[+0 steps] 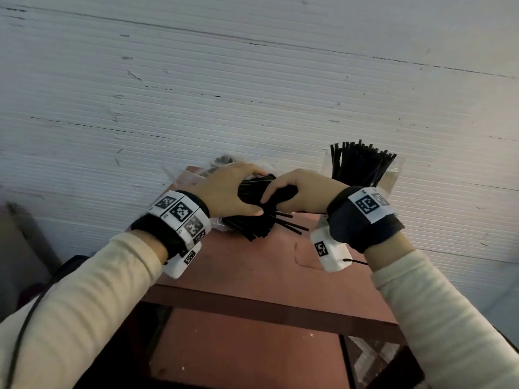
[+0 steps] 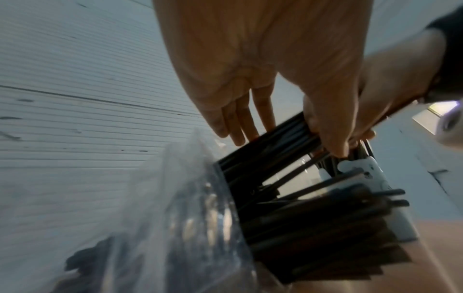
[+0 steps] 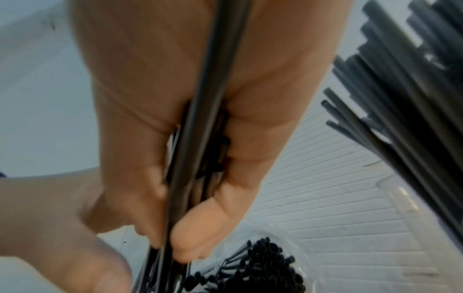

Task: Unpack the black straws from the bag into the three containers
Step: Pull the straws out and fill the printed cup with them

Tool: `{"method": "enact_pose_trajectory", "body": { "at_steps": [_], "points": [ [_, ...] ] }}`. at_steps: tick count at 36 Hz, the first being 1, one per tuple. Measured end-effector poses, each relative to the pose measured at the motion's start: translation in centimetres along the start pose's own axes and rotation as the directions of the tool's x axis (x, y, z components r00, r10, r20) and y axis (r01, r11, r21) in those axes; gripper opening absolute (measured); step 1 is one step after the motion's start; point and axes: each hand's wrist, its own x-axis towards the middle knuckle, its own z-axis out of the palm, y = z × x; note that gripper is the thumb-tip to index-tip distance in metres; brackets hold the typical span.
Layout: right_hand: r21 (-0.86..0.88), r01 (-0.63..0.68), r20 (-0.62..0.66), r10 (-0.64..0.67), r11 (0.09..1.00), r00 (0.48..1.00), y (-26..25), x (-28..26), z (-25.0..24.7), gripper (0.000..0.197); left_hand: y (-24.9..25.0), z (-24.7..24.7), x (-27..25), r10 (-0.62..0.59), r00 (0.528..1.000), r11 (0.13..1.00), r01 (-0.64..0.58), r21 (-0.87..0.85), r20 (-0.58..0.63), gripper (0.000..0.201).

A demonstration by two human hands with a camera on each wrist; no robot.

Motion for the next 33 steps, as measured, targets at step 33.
{"method": "enact_pose_trajectory", "body": {
  "at_steps": [33],
  "points": [
    [-0.166, -0.335, 0.185, 0.363, 0.928, 0.913, 1.3, -3.7, 2.6, 0.046, 0.7, 2.9, 2.7, -0.142, 0.984, 0.986, 0.150, 0.068, -0.105, 0.021]
  ]
}}
